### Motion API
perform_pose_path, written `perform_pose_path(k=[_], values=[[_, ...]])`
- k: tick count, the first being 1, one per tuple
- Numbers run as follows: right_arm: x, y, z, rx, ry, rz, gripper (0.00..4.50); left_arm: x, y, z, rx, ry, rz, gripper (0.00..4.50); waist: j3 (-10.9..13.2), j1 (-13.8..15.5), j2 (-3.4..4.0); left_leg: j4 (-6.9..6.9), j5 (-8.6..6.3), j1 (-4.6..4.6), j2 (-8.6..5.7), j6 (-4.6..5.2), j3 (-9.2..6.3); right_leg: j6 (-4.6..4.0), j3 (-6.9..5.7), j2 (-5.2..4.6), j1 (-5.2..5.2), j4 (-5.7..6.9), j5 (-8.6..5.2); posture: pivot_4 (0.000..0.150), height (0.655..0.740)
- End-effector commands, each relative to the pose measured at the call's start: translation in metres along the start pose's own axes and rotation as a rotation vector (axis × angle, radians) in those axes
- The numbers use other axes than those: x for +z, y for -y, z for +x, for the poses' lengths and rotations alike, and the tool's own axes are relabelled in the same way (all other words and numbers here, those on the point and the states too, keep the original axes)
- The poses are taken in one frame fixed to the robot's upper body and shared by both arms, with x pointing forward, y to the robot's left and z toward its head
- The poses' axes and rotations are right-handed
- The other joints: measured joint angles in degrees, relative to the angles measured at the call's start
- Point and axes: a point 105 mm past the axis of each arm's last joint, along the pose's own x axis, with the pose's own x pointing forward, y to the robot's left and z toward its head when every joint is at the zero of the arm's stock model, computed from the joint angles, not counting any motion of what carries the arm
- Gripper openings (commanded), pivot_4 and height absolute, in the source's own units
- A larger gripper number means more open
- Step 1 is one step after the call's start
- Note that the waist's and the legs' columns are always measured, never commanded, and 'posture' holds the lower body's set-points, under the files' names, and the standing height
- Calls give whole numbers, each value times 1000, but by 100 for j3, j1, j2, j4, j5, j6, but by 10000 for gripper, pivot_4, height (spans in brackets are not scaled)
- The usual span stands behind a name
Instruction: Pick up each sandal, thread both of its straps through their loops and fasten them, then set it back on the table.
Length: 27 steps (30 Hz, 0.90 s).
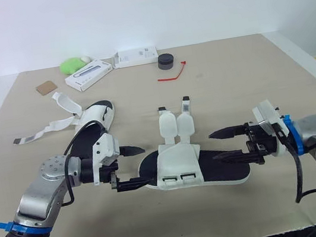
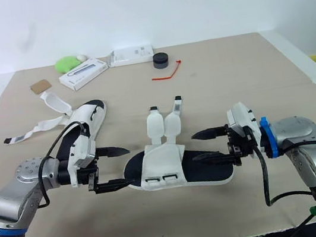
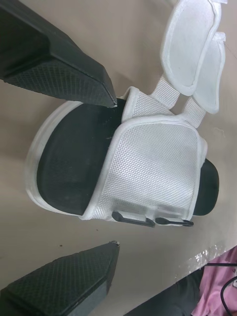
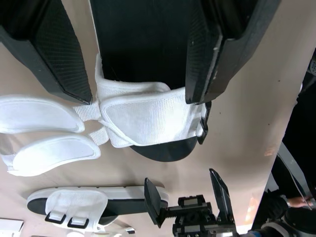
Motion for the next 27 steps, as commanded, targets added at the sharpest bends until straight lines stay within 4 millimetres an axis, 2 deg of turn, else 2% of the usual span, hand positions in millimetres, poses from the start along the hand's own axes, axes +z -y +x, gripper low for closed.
perform_pose_path(k=[1, 2, 6, 10, 13, 14, 15, 16, 17, 21, 27], values=[[13, -5, -1, 22, 29, -17, 40259, 4, 1, 0, -8, 4, 38, 45000, 0, 0, 0, 0, 0, 0, 0, 0, 1, 0, 0, 0, 0, 0, 0, 1500, 7400], [14, -5, -1, 25, 30, -21, 44506, 4, 2, 1, -11, 0, 39, 45000, 0, 0, 0, 0, 0, 0, 1, 0, 0, 0, 0, 0, 0, 0, 0, 1500, 7400], [15, -6, 0, 36, 33, -29, 44506, 1, 2, 0, -20, -23, 52, 45000, 0, 0, 0, 0, 0, 0, 1, 0, -1, 1, -1, 1, 0, 0, -1, 1500, 7400], [17, -5, 3, 30, 35, -80, 44506, -1, -6, 3, 11, -21, 51, 45000, 0, 1, 0, 0, 0, 1, 0, 0, 0, 4, -1, 1, 0, 0, -2, 1500, 7400], [18, -6, 5, 31, 31, -92, 45000, -9, -9, 6, -4, -50, 74, 36665, 0, 4, 0, 1, 0, 1, 0, 0, 0, 6, -2, 1, 0, 0, -3, 1500, 7400], [18, -5, 5, 30, 31, -94, 45000, -11, -11, 7, -5, -56, 75, 32404, 0, 4, 0, 0, 0, 1, 0, 0, 1, 4, -1, 1, 0, 0, -1, 1500, 7400], [18, -5, 6, 29, 32, -95, 45000, -12, -12, 8, -4, -58, 75, 25858, 0, 4, 0, 0, 0, 1, 0, 0, 1, 2, -1, 1, 0, 0, 0, 1500, 7400], [18, -5, 6, 26, 33, -100, 45000, -12, -13, 9, -1, -55, 72, 23805, 0, 5, 0, 0, 0, 1, 0, 0, 0, 2, -1, 1, 0, 0, 0, 1500, 7400], [18, -5, 7, 23, 34, -104, 45000, -12, -14, 12, -3, -49, 71, 17978, 0, 7, 0, 0, 0, 1, 0, 0, 0, 1, -1, 0, 0, 0, 0, 1500, 7400], [19, -4, 9, 21, 40, -101, 45000, -12, -13, 18, -24, -52, 82, 893, 0, 15, 0, 1, 0, -2, -3, 0, 0, -2, 0, -3, 0, 0, 3, 1500, 7400], [21, -1, 11, -2, 69, -77, 45000, -17, -13, 25, -50, -83, 101, 893, 0, 25, 0, 1, 0, -2, -4, 0, -2, -4, 0, -4, 0, 0, 5, 1500, 7400]])
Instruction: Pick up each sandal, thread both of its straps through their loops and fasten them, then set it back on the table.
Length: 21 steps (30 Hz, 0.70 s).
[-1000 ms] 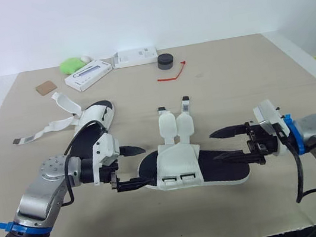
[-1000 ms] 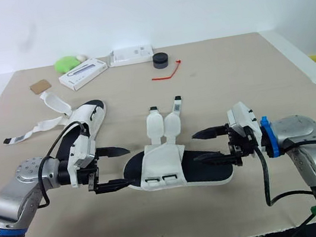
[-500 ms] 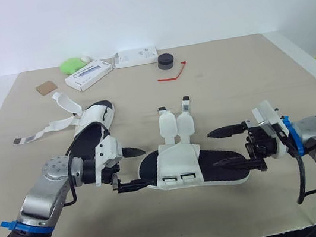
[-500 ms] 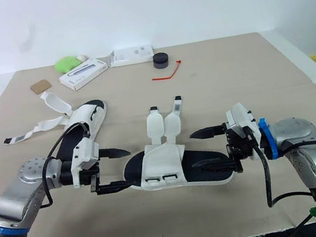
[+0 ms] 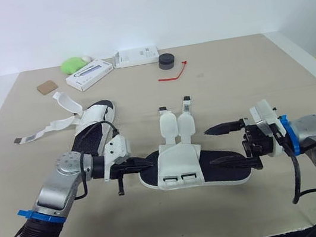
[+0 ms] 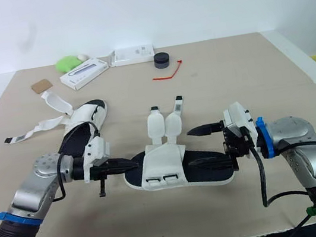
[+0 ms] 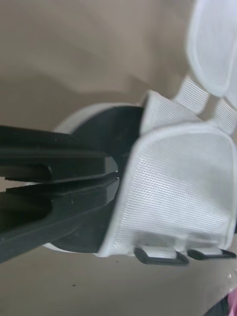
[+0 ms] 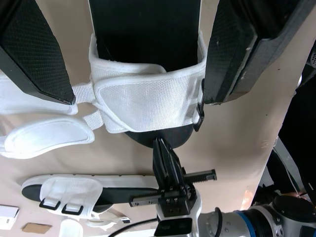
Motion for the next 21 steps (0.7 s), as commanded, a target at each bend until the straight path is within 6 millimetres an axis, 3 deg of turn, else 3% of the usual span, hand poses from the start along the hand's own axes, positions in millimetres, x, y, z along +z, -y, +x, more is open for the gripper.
perform_pose_path(k=[1, 9, 15, 21], values=[[13, 2, 4, -26, 52, 6, 45000, -3, 0, 1, -24, -46, 56, 893, 0, 1, 0, 0, 0, 0, 0, 0, 0, 0, 0, 0, 0, 0, 0, 1500, 7400], [16, 26, 13, -148, 77, 250, 45000, -20, 1, 0, -41, -119, 98, 893, -2, 1, 1, 0, 0, 3, 3, 0, 4, -17, 0, 1, 1, 2, 11, 1500, 7400], [22, 58, 18, -241, 72, 564, 45000, -20, -3, 1, -37, -124, 122, 893, -2, -3, 1, 0, 3, 2, 5, 3, 5, -27, -1, 3, 1, 3, 19, 1500, 7400], [12, 88, 21, -342, 22, 887, 45000, -17, -5, 3, -39, -116, 145, 893, -4, 14, 3, 1, 5, -1, 4, 6, 1, -28, -1, 3, 1, 2, 23, 1500, 7400]])
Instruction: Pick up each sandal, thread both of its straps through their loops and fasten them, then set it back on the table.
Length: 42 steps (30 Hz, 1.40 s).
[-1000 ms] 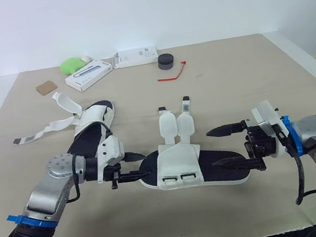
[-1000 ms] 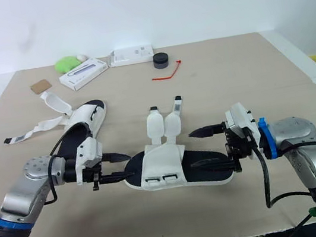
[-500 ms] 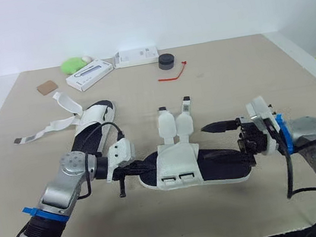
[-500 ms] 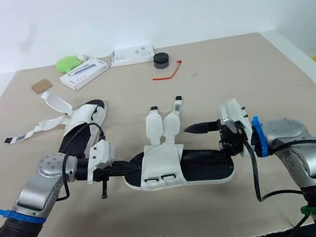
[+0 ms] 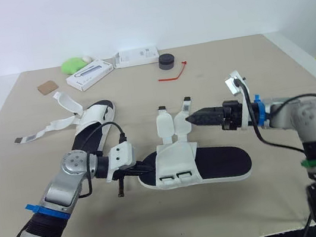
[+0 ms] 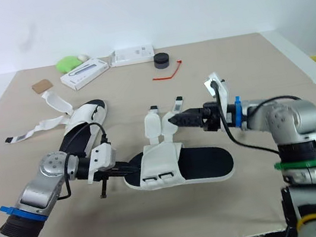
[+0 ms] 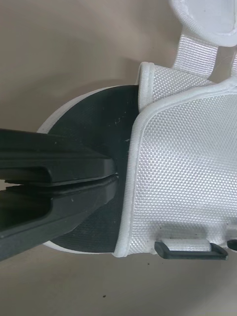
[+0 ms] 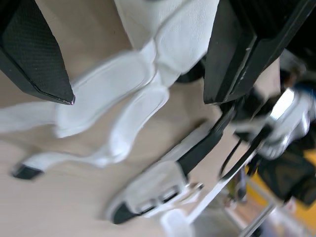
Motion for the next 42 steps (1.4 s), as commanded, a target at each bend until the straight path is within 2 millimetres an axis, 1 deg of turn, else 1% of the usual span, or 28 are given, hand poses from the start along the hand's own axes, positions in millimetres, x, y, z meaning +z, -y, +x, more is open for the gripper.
perform_pose_path(k=[1, 6, 13, 25, 33, 36, 37, 38, 40, 41, 42], values=[[7, 7, -2, -35, -11, 131, 45000, -4, -2, 0, 7, -29, 6, 893, -1, 3, 1, 0, 0, -1, 0, 0, 0, 1, 0, 0, 0, -1, 0, 1500, 7400], [5, 12, 4, -36, -67, 269, 45000, -1, -4, 1, 16, -22, 17, 893, -2, 3, 3, 0, -1, -11, -4, 1, 0, 10, 1, -6, -4, -5, 5, 1500, 7400], [22, 26, 21, -59, 19, 386, 45000, -1, -2, 1, 24, -22, 19, 893, -2, -7, 4, 0, 0, -10, -4, 2, 3, 12, 2, -6, -3, -6, 9, 1500, 7400], [15, 54, 48, -147, 51, 473, 45000, 2, -1, 3, 31, -17, 30, 893, -3, -75, 5, -1, -1, -16, -8, 3, 0, 19, 4, -10, -5, -7, 13, 1500, 7400], [28, 71, 47, -213, 159, 487, 45000, 2, -1, 4, 36, -16, 27, 893, -3, -79, 5, -1, -1, -16, -8, 3, -1, 20, 4, -9, -4, -9, 14, 1500, 7400], [29, 71, 47, -206, 164, 488, 36605, 2, 0, 3, 37, -17, 26, 0, -3, -78, 5, -1, -2, -17, -9, 3, -2, 20, 5, -9, -4, -9, 14, 1500, 7400], [30, 71, 47, -204, 165, 490, 32698, 2, 0, 4, 38, -17, 25, 0, -3, -78, 6, -1, -2, -17, -9, 3, -2, 20, 5, -9, -5, -9, 14, 1500, 7400], [30, 71, 47, -203, 166, 487, 26891, 2, 0, 4, 38, -17, 25, 0, -3, -78, 5, -1, -2, -17, -8, 4, -2, 20, 5, -9, -5, -9, 14, 1500, 7400], [30, 69, 49, -186, 164, 488, 21789, 2, 0, 4, 36, -18, 25, 0, -3, -78, 6, -2, -2, -17, -8, 4, -2, 20, 5, -9, -5, -10, 14, 1500, 7400], [30, 68, 50, -178, 161, 488, 15447, 2, 0, 4, 36, -19, 26, 0, -3, -78, 6, -2, -2, -17, -8, 5, -2, 20, 5, -9, -5, -10, 14, 1500, 7400], [29, 67, 51, -175, 155, 484, 12384, 2, 0, 4, 37, -17, 26, 0, -3, -78, 6, -2, -2, -17, -8, 5, -2, 20, 4, -9, -5, -10, 14, 1500, 7400]])
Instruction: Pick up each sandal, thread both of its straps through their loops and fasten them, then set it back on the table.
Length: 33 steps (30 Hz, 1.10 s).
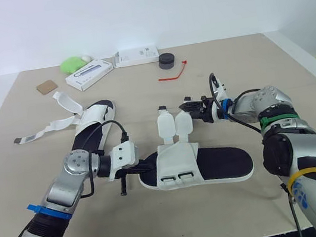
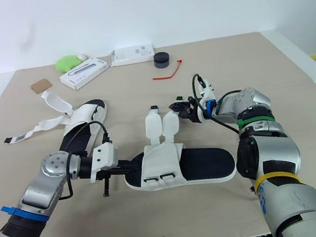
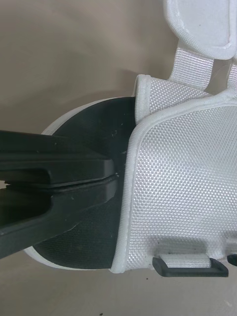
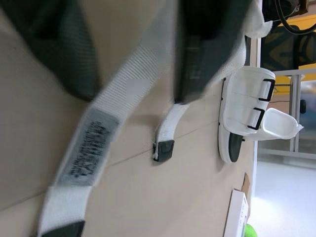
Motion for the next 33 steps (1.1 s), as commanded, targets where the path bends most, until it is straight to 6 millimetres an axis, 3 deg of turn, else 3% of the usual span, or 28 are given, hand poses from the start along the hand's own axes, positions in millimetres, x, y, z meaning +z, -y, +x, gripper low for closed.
perform_pose_path(k=[1, 3, 9, 13, 14, 16, 19, 22, 24, 25, 30, 33], values=[[14, -21, -3, 64, 31, -40, 5975, -1, 1, 1, 2, -10, 3, 0, 0, 0, 0, 0, 0, 0, 0, 0, 0, 0, 0, 0, 0, 0, 0, 1500, 7400], [13, -22, -3, 71, 29, -37, 924, -1, 1, 2, 4, -7, 3, 0, 0, 0, 0, 0, 0, 0, 0, 0, 0, 0, 0, 0, 0, 0, 0, 1500, 7400], [20, -30, -6, 126, 57, -84, 924, 0, 1, 3, 5, -3, 2, 0, 0, 0, 0, 0, 0, -1, -1, 0, -1, 0, 0, -1, 0, -1, 0, 1500, 7400], [27, -49, -11, 226, 97, -336, 924, 0, 1, 3, 6, 0, 0, 0, 1, 2, 1, 0, 0, -2, -3, 0, -1, 3, 0, -2, -1, -2, 1, 1500, 7400], [28, -57, -13, 266, 105, -369, 924, 0, 1, 3, 6, 0, 0, 0, 1, 1, 1, 0, 0, -2, -3, 0, -2, 4, -2, -2, 0, -2, 1, 1500, 7400], [25, -84, -25, 389, 144, -604, 924, 1, 0, 3, 8, 2, 0, 0, 1, 8, 1, 0, 0, -2, -3, 0, -1, 6, -2, -3, -2, -1, 2, 1500, 7400], [10, -111, -43, 519, 191, -867, 924, 2, 0, 3, 9, 3, 0, 0, 1, 16, 3, 0, -1, -9, -3, -1, -16, 6, -18, -6, -4, 2, 2, 1500, 7400], [-21, -133, -65, 655, 266, -1180, 924, 1, 0, 2, 8, 0, -3, 0, 0, 20, 4, -1, -3, -13, -2, -5, -24, 6, -32, -13, -7, 4, 2, 1500, 7400], [-38, -137, -71, 693, 302, -1341, 924, 1, 0, 1, 8, -1, -3, 0, 0, 19, 4, -1, -4, -15, -3, -8, -25, 6, -39, -18, -8, 1, 2, 1500, 7400], [-45, -137, -73, 705, 311, -1392, 924, 1, 0, 1, 8, -1, -3, 0, 0, 19, 4, -1, -4, -14, -5, -8, -23, 6, -41, -22, -8, -2, 2, 1500, 7400], [-107, -113, -87, 881, 179, -2003, 924, 1, -1, 0, 8, -2, -6, 0, 1, 19, 3, 0, -3, -2, -12, -10, -11, 10, -44, -30, -4, -3, -1, 1500, 7400], [-131, -102, -91, 1006, 119, -2283, 924, 1, -1, 1, 4, -3, -8, 0, 1, 12, 3, 0, -3, 6, -12, -10, -3, 11, -39, -29, -2, -2, -2, 1500, 7400]])
